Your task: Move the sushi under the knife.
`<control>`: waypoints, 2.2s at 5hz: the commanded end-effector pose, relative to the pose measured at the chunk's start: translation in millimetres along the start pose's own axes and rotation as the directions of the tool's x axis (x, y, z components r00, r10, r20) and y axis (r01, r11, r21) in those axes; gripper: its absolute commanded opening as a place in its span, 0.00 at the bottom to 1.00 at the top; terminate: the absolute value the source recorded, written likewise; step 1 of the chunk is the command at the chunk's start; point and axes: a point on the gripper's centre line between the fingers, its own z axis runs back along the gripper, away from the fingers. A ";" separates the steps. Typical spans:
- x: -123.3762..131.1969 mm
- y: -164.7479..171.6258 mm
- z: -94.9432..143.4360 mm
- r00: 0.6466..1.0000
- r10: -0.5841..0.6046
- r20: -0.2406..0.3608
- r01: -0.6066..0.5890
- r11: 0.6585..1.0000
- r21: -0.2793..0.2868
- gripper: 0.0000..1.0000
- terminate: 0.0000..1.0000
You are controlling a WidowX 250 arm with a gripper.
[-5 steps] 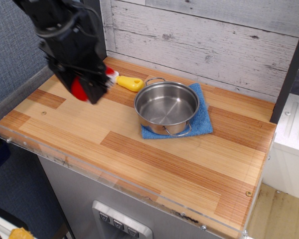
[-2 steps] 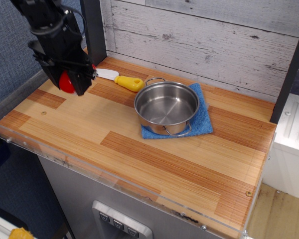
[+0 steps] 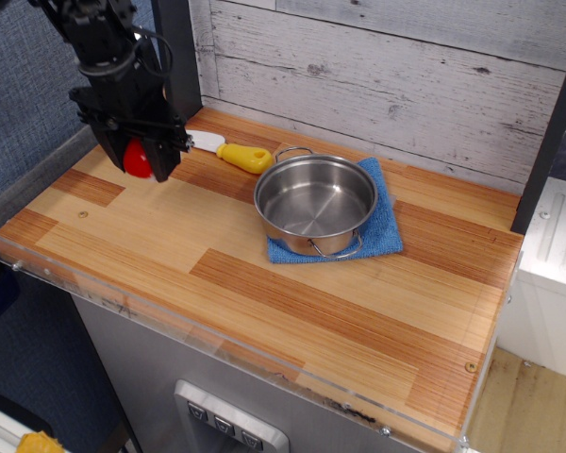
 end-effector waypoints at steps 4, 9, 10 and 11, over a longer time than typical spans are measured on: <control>-8.4 6.7 -19.0 1.000 0.011 -0.023 -0.010 0.999 0.040 0.00 0.00; -7.6 6.0 7.5 0.999 0.054 -0.003 -0.054 0.997 0.064 1.00 0.00; -4.6 5.1 38.2 0.998 0.044 0.053 -0.049 0.995 0.093 1.00 0.00; -6.5 -3.7 68.5 0.994 0.033 0.103 -0.044 0.994 0.100 1.00 0.00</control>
